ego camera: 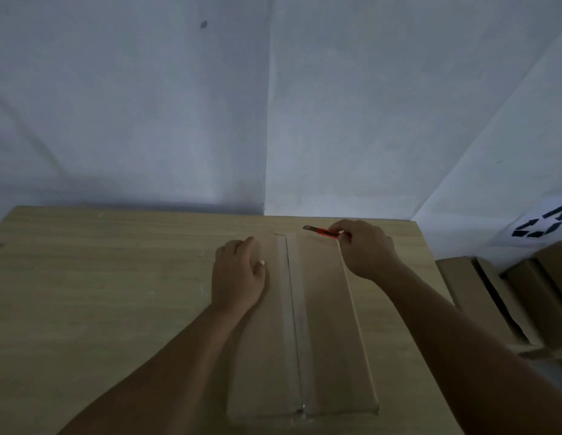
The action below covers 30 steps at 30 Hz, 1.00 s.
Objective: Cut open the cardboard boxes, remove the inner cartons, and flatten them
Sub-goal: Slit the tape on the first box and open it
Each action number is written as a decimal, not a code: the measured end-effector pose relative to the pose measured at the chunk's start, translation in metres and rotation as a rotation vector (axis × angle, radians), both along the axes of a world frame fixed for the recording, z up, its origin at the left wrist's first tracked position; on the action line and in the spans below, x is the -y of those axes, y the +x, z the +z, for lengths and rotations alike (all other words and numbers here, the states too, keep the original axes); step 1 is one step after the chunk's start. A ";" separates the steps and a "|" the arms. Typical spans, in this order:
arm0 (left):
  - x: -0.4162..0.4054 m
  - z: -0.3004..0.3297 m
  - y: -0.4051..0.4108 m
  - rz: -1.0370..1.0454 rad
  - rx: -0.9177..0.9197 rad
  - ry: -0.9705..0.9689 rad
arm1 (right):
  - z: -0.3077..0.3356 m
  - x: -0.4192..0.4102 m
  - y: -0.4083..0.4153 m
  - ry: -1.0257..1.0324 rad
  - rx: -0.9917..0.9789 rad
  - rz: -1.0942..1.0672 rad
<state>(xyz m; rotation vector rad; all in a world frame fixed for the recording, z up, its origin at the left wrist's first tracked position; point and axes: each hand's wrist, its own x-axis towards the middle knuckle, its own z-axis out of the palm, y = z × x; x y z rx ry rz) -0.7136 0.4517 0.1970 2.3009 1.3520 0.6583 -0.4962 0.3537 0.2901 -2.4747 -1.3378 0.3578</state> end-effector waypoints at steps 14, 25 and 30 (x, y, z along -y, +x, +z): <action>-0.049 -0.040 0.063 0.190 -0.044 -0.018 | -0.057 -0.113 0.060 -0.142 -0.150 0.296; -0.043 -0.042 0.069 0.251 -0.014 0.011 | -0.065 -0.128 0.069 -0.185 -0.342 0.465; -0.041 -0.043 0.070 0.242 -0.019 0.017 | -0.063 -0.134 0.071 -0.225 -0.368 0.485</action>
